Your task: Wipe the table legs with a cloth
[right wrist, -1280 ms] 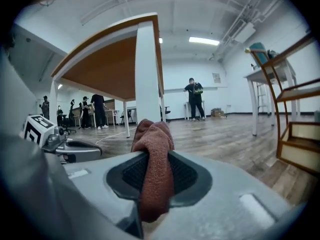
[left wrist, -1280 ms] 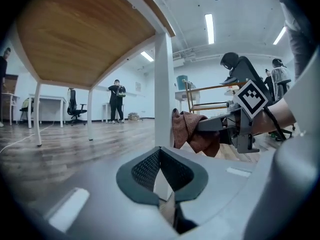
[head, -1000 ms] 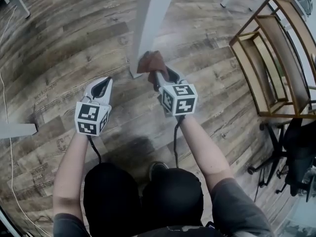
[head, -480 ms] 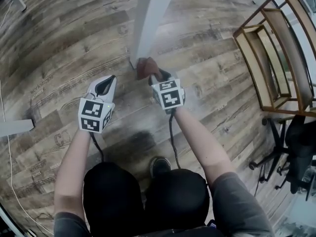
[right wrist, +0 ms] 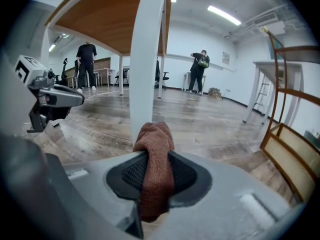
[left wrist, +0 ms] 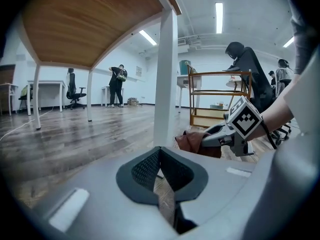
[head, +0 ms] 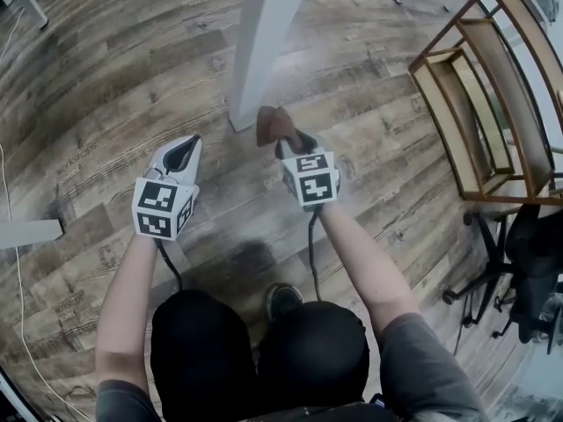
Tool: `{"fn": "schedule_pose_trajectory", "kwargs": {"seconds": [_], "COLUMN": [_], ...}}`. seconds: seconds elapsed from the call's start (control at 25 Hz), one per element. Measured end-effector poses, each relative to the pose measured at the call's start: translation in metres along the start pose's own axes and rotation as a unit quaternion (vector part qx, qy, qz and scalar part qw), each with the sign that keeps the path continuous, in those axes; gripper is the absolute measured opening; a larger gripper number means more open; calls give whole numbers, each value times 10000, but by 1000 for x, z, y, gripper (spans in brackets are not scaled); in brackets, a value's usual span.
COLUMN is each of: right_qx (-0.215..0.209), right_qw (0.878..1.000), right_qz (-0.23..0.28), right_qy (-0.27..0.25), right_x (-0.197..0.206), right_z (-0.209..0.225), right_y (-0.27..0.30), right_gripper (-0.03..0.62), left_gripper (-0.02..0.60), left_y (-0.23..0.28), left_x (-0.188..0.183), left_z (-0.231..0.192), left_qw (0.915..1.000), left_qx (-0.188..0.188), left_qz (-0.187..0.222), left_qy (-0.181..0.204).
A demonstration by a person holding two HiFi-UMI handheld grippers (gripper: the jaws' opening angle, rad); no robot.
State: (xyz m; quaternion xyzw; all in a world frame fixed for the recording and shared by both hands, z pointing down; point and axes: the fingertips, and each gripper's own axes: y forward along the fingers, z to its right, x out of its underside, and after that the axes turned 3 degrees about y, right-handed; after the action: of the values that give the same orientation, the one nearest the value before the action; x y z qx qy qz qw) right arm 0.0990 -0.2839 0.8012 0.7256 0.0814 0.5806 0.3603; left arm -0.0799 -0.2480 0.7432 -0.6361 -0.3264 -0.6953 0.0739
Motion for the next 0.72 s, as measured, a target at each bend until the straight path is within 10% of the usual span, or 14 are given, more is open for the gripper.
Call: {"fn": "schedule_pose_trajectory", "kwargs": {"seconds": [0.72], "right_qx": [413], "right_qw": [9421], "right_qz": [3128], "right_qy": [-1139], "right_x": [-352], "right_z": [50], "right_y": [-183], "right_gripper": [84], "left_gripper": [18], "left_y": [-33], "left_x": [-282], "left_z": [6], "left_qw": [9823], "left_qx": [38], "left_qz": [1716], "left_qy": [748]}}
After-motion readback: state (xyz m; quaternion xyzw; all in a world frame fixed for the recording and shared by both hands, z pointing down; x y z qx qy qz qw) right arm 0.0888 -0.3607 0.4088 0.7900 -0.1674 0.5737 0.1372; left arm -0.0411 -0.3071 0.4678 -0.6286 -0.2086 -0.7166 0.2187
